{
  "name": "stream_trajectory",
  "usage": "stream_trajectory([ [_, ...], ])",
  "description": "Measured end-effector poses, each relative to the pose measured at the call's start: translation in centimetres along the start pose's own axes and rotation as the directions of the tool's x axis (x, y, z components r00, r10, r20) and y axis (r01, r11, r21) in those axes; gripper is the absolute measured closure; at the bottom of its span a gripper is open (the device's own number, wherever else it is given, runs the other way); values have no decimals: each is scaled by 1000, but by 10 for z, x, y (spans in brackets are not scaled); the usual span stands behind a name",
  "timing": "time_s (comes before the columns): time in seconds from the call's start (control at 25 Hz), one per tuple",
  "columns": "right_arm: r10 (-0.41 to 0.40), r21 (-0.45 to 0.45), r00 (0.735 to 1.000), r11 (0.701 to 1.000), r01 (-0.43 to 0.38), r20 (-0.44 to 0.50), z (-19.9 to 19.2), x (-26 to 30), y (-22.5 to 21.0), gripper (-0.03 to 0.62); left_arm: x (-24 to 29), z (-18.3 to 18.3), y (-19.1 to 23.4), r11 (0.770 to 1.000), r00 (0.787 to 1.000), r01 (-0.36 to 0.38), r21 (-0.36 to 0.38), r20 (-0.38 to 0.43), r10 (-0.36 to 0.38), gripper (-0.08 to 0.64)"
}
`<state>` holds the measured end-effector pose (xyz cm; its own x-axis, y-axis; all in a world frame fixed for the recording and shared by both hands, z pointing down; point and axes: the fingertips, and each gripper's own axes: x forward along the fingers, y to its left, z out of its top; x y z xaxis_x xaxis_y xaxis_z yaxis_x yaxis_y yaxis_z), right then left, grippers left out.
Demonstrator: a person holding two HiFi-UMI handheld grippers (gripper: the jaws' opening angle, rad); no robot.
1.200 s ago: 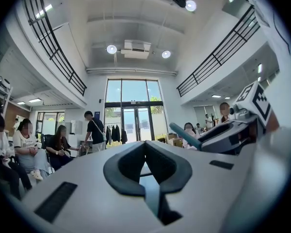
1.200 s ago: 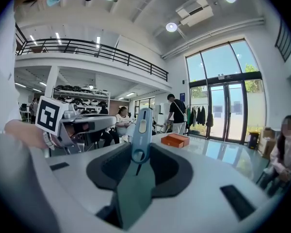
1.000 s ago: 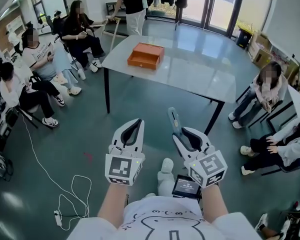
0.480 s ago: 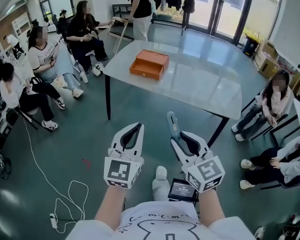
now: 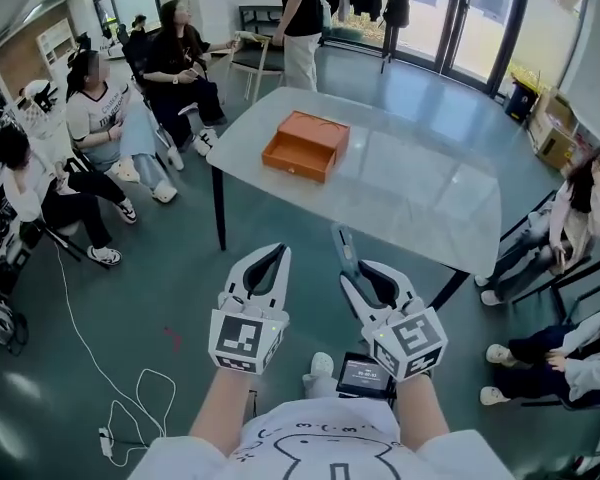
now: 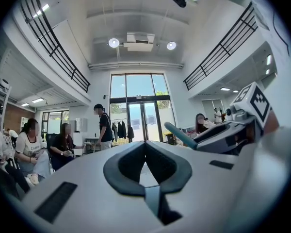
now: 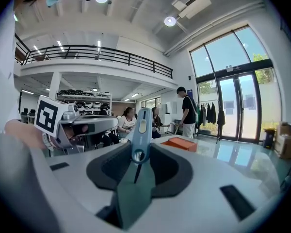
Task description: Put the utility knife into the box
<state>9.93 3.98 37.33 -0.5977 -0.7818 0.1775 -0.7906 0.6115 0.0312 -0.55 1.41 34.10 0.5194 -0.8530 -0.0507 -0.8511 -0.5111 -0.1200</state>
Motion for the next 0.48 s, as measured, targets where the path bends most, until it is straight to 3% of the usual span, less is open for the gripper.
stream_trajectory([
  [0.48,81,0,997,997,-81,-13,18,78,-89,462,110,-3,41,996,996,-84,13,-19,85,545],
])
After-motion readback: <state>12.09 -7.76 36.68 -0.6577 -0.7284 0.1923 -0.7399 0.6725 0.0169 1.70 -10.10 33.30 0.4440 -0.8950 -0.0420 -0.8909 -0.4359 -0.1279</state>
